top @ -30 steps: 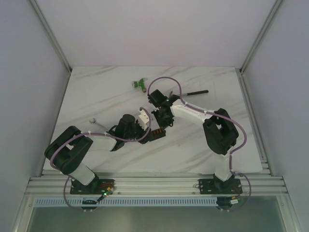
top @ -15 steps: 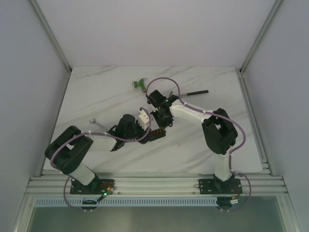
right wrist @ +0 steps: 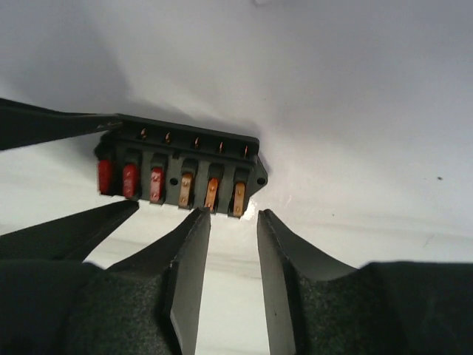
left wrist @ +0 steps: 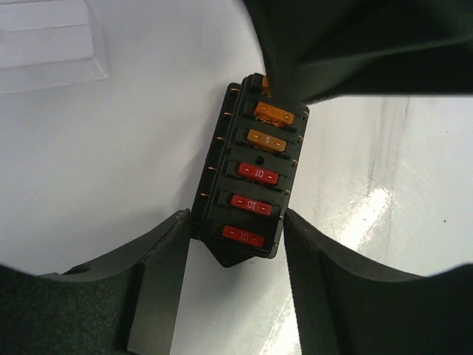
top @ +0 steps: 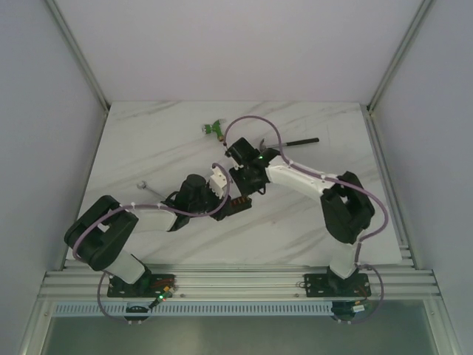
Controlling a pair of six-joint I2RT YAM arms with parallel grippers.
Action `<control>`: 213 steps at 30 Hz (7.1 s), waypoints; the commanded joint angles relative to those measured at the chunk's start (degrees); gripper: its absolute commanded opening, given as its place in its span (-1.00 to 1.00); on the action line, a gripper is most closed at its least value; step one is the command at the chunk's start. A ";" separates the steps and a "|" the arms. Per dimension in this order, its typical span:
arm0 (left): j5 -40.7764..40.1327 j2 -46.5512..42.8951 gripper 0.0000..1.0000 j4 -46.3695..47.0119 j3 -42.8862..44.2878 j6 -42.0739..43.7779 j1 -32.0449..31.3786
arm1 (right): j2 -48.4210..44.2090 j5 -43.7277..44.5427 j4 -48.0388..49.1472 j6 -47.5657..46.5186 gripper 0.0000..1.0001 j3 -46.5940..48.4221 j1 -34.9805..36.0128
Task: Snap on the fuse box
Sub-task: Install the fuse at the fuse box base, then adjust the fuse box base at the center of the board, then adjust the fuse in the fuse box base.
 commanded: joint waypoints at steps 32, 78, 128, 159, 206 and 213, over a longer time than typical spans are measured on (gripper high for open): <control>-5.22 -7.58 0.38 -8.48 2.84 -20.81 4.98 | -17.77 -11.21 36.28 7.17 -0.25 -34.62 -3.78; 4.09 10.07 -0.08 -1.87 12.57 -35.18 5.19 | -12.04 -26.04 47.27 22.83 -0.22 -33.96 -13.01; 8.58 15.60 -0.58 3.98 7.23 -40.05 6.36 | -3.69 -26.60 44.10 22.12 -0.52 -30.38 -12.40; 5.18 6.75 -0.41 6.05 1.47 -41.09 5.35 | -5.82 -23.26 35.67 18.33 -0.29 -22.36 -9.30; 3.18 11.45 -0.31 13.86 0.35 -52.52 8.51 | 0.29 -23.47 30.71 16.59 -0.40 -20.57 -9.01; 1.88 13.46 -0.42 11.21 0.69 -53.34 8.51 | 2.44 -22.26 26.67 14.70 -0.44 -18.15 -7.78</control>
